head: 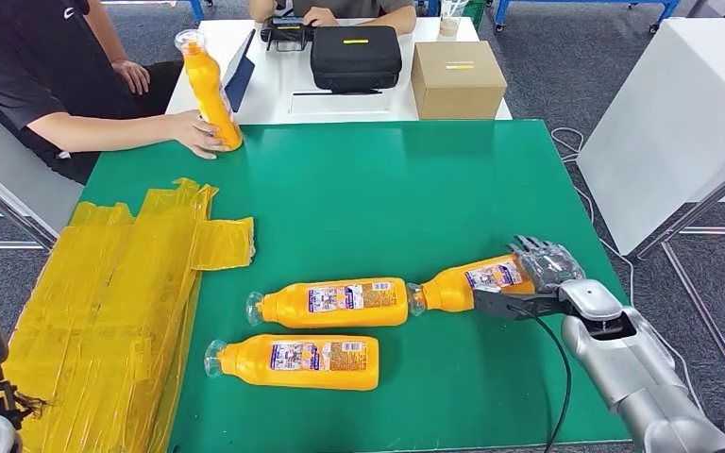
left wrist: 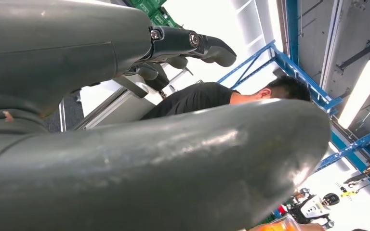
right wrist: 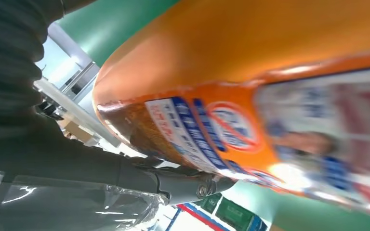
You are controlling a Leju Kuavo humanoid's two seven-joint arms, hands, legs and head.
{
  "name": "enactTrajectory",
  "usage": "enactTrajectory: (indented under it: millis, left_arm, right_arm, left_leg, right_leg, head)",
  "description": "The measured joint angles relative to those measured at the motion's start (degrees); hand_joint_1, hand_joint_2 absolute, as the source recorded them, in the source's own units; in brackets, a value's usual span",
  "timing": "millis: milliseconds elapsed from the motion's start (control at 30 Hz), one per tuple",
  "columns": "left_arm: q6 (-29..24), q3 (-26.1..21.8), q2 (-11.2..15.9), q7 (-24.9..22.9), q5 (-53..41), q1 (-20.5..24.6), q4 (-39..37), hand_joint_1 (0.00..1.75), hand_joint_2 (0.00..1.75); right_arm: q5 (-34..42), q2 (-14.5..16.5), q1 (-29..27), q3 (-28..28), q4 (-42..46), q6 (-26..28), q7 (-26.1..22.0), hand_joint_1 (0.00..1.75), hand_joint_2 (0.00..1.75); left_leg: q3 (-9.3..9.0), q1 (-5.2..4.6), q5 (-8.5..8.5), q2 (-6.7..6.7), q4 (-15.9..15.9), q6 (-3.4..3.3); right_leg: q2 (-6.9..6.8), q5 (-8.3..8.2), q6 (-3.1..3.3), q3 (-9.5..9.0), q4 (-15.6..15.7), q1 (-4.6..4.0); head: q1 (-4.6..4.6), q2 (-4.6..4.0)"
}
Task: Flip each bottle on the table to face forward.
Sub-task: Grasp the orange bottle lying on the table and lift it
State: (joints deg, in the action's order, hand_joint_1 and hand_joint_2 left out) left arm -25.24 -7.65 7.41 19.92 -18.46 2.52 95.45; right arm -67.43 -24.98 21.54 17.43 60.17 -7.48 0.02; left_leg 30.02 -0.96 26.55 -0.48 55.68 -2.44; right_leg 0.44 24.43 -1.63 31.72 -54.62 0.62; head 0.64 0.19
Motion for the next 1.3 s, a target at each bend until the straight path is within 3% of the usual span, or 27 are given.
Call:
enactTrajectory:
  millis: [367,400,500,533,800,1067,1300]
  left_arm:
    - [0.0,0.05,0.41,-0.46,1.02,2.52,-1.05,0.0,0.0]
    - [0.0,0.05,0.44,-0.46,1.02,2.57,-1.12,0.0,0.0]
    - [-0.16,0.07,0.46,-0.46,1.05,2.62,-1.21,0.0,0.0]
    - [-0.26,0.07,0.46,-0.46,1.09,2.61,-1.21,0.0,0.0]
    - [-0.36,0.08,0.46,0.28,1.73,1.72,-1.19,0.0,0.0]
    - [0.09,0.2,0.46,0.79,2.31,1.99,-1.23,0.0,0.0]
    - [0.11,0.2,0.46,1.02,2.68,1.98,-1.23,0.0,0.0]
  right_arm:
    - [0.88,-0.74,5.27,1.31,-7.16,-0.07,-2.36,0.0,1.75]
    - [0.96,-0.79,5.48,1.45,-7.49,-0.04,-2.4,0.34,1.75]
    - [1.55,-0.97,5.86,1.89,-8.22,0.04,-2.71,1.64,1.75]
    - [1.9,-1.04,5.89,2.08,-8.4,0.05,-2.9,1.75,1.75]
    - [5.76,-3.06,4.49,3.28,-8.1,0.2,-3.36,1.75,1.75]
    - [8.37,-6.43,-1.47,2.73,-1.59,0.2,-2.02,1.75,1.75]
    - [8.57,-7.5,-4.19,2.08,1.76,-0.02,-1.41,1.75,1.75]
  left_leg:
    - [0.0,0.01,-0.01,0.02,0.01,0.0]
    - [0.0,0.01,-0.01,0.02,0.01,0.0]
    - [0.02,0.01,0.0,0.02,0.0,0.0]
    - [0.02,0.01,0.0,0.02,0.0,0.0]
    - [0.01,0.0,0.0,-0.04,0.01,0.0]
    - [0.0,0.0,0.01,-0.06,0.01,-0.01]
    - [-0.03,0.0,0.0,-0.04,0.01,-0.01]
  right_leg:
    - [0.0,-0.01,0.0,0.01,-0.01,-0.01]
    - [0.0,-0.01,0.0,0.01,-0.01,-0.02]
    - [0.0,0.0,0.0,0.02,-0.01,-0.02]
    - [0.0,0.0,0.0,0.02,-0.01,-0.02]
    - [-0.02,0.0,-0.01,0.01,0.01,0.0]
    - [-0.07,0.0,-0.01,-0.01,0.02,-0.01]
    - [-0.06,0.0,-0.01,-0.01,0.02,-0.02]
  head:
    - [-0.01,-0.01]
    - [-0.02,-0.01]
    - [-0.02,-0.01]
    - [-0.01,-0.01]
    - [-0.01,-0.01]
    - [-0.01,-0.01]
    - [-0.01,-0.01]
